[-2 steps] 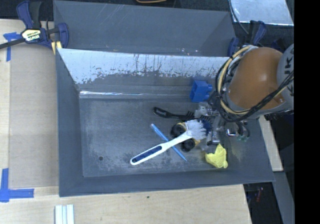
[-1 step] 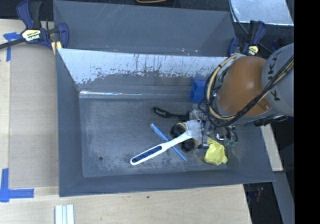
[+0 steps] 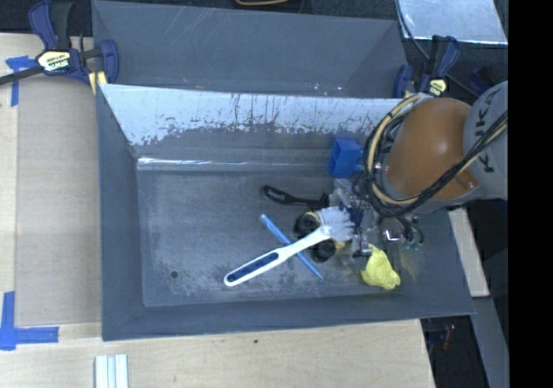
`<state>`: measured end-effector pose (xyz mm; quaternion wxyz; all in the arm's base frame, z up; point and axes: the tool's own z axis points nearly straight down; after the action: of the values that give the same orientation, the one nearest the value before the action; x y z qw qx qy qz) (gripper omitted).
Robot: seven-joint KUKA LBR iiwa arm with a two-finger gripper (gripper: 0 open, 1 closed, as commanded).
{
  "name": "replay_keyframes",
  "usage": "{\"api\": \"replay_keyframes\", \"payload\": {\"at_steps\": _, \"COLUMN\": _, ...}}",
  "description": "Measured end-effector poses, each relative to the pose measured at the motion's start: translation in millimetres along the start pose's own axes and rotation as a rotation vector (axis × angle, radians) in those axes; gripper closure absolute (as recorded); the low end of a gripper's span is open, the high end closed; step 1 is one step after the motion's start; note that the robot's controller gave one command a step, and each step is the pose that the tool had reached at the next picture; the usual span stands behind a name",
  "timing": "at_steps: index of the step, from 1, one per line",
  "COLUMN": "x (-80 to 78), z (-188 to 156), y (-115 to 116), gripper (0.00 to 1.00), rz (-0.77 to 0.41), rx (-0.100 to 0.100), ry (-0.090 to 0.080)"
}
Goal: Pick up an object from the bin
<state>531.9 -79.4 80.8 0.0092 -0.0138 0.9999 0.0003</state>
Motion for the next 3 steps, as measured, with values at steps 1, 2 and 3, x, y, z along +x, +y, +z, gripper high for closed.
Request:
{"api": "replay_keyframes", "payload": {"at_steps": 1, "x": -24.4, "z": -24, "y": -22, "gripper": 0.00, "rz": 0.086, "rx": 0.003, "ry": 0.004}}
{"api": "replay_keyframes", "payload": {"at_steps": 2, "x": 7.0, "z": -8, "y": -11, "gripper": 0.00, "rz": 0.199, "rx": 0.001, "ry": 0.001}}
{"api": "replay_keyframes", "payload": {"at_steps": 3, "x": -29.3, "z": 9, "y": -42, "gripper": 1.00, "rz": 0.533, "rx": -0.013, "ry": -0.002}}
